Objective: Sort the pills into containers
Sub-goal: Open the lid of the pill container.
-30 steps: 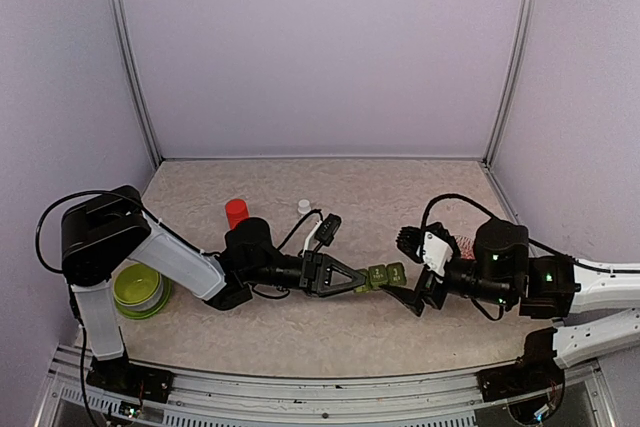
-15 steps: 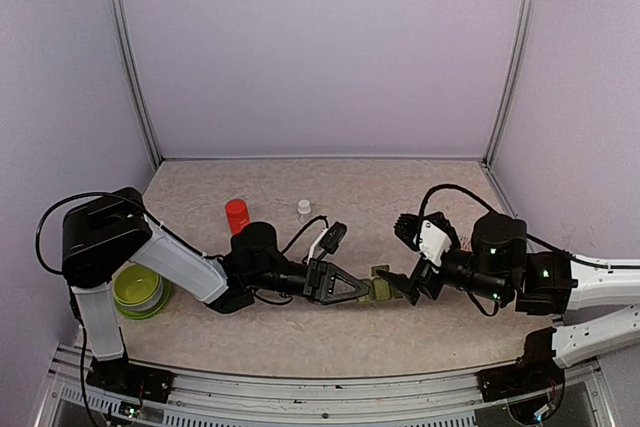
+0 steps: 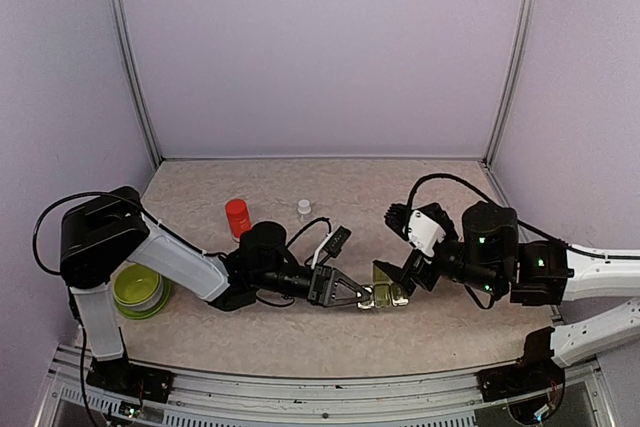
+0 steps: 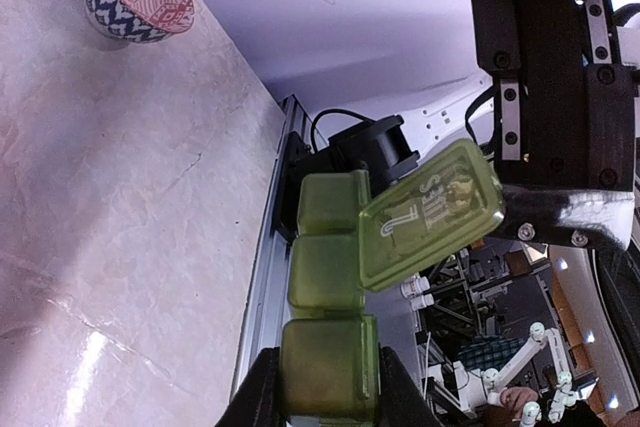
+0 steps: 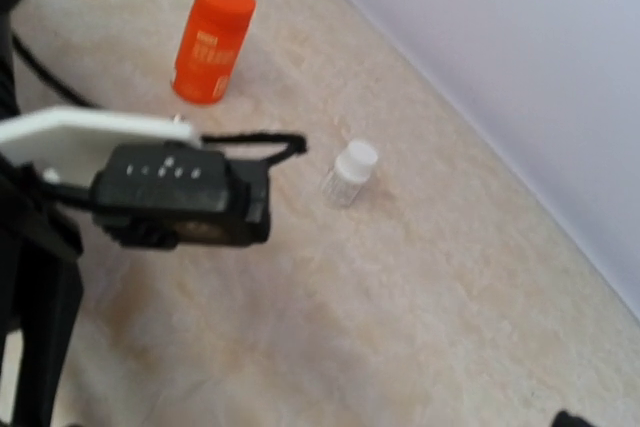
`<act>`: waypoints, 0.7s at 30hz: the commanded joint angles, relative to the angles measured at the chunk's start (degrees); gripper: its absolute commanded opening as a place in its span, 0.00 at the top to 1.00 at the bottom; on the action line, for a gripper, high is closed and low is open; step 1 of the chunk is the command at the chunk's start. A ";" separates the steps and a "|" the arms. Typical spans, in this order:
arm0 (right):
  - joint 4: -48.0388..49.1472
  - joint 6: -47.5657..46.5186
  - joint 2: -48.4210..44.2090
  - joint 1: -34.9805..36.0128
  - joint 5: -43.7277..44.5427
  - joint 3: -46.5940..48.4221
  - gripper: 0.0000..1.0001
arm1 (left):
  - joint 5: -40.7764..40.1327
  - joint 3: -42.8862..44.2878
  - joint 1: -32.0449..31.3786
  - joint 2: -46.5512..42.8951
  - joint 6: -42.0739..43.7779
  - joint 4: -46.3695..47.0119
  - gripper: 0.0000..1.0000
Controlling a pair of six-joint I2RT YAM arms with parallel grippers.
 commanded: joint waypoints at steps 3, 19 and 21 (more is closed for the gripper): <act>-6.01 -0.31 1.89 0.51 -0.86 2.19 0.00 | -0.61 1.84 -0.59 -4.04 5.39 -5.26 1.00; -6.29 0.09 2.51 0.19 0.31 1.27 0.00 | 0.58 3.07 -1.58 -6.79 10.69 -10.10 1.00; -6.91 -0.12 2.51 0.10 0.17 1.33 0.00 | 0.65 3.33 -1.70 -7.06 11.66 -11.34 1.00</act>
